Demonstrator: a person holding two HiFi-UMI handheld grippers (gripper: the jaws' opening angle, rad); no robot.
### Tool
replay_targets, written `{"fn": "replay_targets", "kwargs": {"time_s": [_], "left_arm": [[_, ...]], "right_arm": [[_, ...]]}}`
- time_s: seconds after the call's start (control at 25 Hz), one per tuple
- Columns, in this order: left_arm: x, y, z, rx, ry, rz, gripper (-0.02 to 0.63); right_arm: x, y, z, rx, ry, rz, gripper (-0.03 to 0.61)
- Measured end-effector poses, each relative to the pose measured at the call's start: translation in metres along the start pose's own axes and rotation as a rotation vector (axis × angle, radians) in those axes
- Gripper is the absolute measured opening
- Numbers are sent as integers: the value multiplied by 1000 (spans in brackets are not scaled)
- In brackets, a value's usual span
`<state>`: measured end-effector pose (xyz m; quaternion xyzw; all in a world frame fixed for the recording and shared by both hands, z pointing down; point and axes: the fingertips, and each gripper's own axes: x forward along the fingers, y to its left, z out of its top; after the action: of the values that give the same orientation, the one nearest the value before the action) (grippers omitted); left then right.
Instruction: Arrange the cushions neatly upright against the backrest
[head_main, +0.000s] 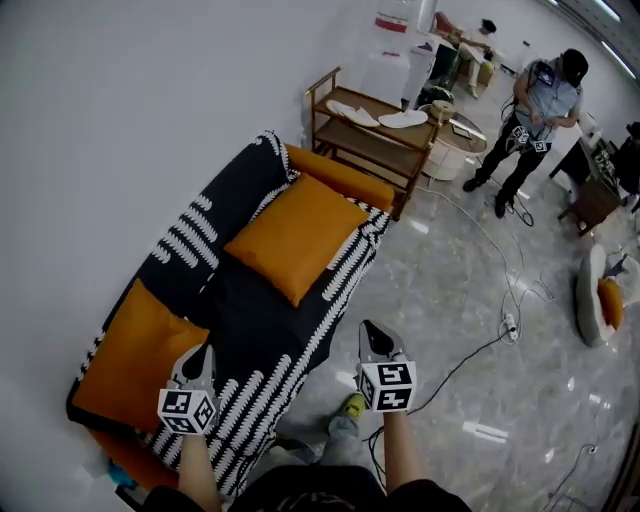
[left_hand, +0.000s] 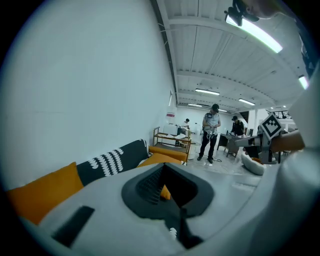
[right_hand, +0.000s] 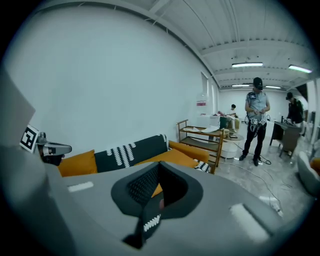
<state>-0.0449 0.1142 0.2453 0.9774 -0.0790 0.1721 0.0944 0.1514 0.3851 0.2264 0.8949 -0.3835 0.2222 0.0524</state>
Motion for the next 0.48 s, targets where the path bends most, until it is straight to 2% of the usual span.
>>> {"fn": "replay_targets", "kwargs": {"time_s": [0.12,0.24,0.48], "left_arm": [[41,-46,15,47,6,-40,0],[82,-92,22,81,19,-65,0],[160,-168,41,94,21,-82,0]], "right_arm": [[-9,-55,3,26,-9,-36,8],[-14,-104,6,23,-17,-36,8],[1,-198,19,32,-27,-37,8]]}}
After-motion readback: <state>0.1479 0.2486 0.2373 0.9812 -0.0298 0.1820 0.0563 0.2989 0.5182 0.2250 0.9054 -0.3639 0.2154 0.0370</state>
